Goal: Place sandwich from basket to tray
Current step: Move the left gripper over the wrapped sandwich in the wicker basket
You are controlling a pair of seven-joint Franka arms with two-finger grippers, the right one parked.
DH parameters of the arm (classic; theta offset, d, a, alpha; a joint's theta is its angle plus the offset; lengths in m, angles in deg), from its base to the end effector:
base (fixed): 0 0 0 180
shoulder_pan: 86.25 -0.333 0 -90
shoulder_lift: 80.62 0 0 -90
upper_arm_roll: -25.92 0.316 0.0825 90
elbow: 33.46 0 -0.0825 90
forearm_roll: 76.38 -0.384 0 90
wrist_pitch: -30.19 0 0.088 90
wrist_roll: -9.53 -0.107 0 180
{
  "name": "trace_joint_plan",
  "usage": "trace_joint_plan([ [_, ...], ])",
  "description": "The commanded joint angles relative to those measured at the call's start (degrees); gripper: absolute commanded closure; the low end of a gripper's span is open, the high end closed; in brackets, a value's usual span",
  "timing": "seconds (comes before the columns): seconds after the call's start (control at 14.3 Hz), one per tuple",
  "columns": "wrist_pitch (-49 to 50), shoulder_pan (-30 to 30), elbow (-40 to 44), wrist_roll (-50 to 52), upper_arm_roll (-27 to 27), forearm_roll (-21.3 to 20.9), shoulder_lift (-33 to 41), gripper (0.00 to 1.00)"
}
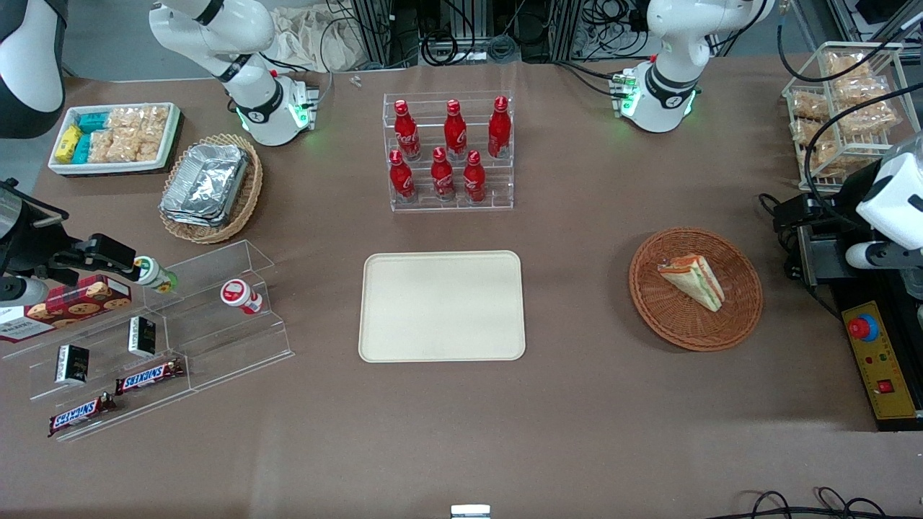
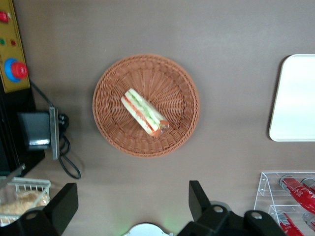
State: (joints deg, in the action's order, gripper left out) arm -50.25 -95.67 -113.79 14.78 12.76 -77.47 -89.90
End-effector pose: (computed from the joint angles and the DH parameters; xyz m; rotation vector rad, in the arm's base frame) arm 0.5841 -0.0244 0.5992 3.1260 0.0439 -0.2455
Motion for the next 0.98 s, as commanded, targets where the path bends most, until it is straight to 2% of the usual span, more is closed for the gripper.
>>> trace_joint_plan([
  [0.0, -2.7, -0.1, -7.8, 3.4, 0.0, -0.6, 3.5, 0.00],
  [0.35, -21.7, -0.9, -28.2, 6.9, 0.6, 0.3, 9.0, 0.00],
  [0.63, -27.3, -1.8, -33.6, 20.3, 0.6, 2.1, 6.6, 0.00],
  [0.91, -41.6, -1.8, -44.5, 28.6, 0.6, 2.0, 6.7, 0.00],
])
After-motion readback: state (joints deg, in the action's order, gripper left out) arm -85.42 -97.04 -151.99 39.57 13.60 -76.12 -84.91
